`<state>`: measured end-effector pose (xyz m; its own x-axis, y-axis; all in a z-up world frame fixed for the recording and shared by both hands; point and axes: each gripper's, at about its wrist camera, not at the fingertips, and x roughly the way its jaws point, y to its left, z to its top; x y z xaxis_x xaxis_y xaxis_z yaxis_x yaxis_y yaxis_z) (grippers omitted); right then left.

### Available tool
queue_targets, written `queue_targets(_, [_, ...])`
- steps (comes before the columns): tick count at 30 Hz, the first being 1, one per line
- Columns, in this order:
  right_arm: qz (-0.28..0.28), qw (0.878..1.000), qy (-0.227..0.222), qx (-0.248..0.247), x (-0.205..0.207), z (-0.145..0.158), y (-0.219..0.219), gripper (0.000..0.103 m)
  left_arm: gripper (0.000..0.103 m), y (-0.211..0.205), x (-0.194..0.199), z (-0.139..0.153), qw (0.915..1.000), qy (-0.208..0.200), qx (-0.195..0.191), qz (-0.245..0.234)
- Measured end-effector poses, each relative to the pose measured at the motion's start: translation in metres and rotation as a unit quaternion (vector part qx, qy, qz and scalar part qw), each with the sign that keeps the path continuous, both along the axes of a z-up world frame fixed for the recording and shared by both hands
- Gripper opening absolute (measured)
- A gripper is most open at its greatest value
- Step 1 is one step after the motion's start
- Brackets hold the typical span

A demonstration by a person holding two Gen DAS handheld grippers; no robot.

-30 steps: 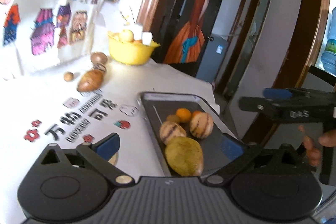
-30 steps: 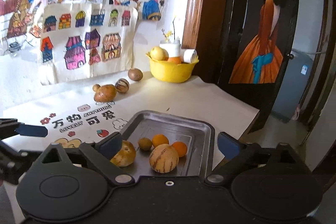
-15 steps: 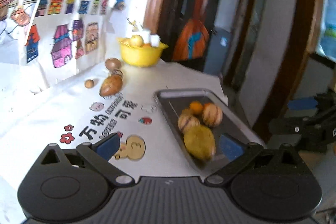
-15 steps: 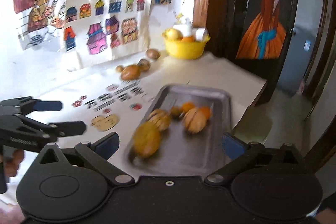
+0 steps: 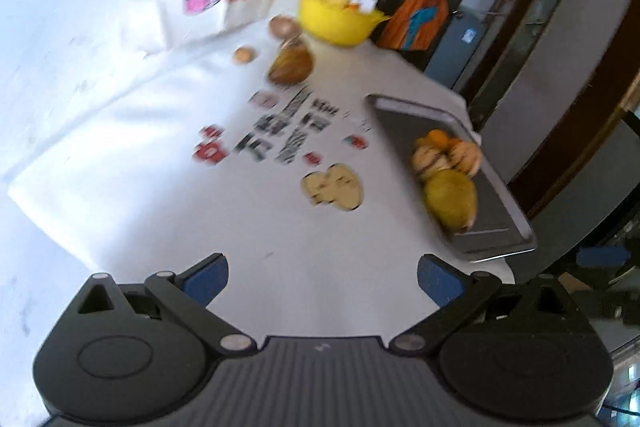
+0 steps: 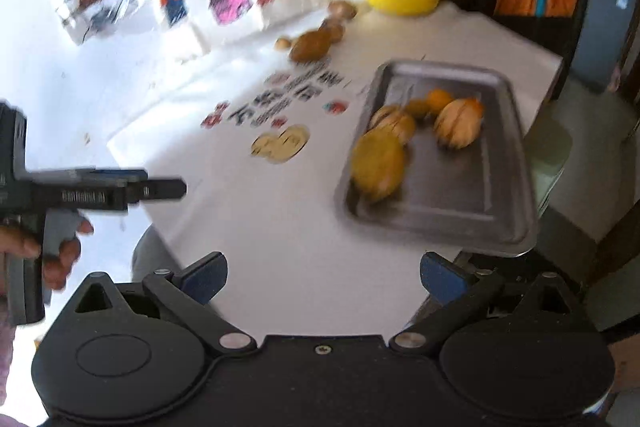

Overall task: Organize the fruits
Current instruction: 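Release the pear into the tray with the left tool and withdraw both tools, then grasp a yellow mango with the left tool while the right tool grasps a striped pepino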

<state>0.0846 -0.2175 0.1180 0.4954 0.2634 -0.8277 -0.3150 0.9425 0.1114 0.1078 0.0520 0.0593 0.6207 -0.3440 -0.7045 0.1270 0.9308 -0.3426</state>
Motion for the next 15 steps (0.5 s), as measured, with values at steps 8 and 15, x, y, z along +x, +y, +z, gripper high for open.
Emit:
queue_targets(8, [0.006,0.998,0.061,0.003,0.025,0.015,0.041,0.102,0.103,0.044,0.009,0.023,0.9989,0.012,0.044,0.013])
queue_targets(15, [-0.030,0.997,0.077,0.009,0.069,0.036,0.058,0.102,0.103,0.051,0.032,0.046,0.9984,0.004,0.057,-0.001])
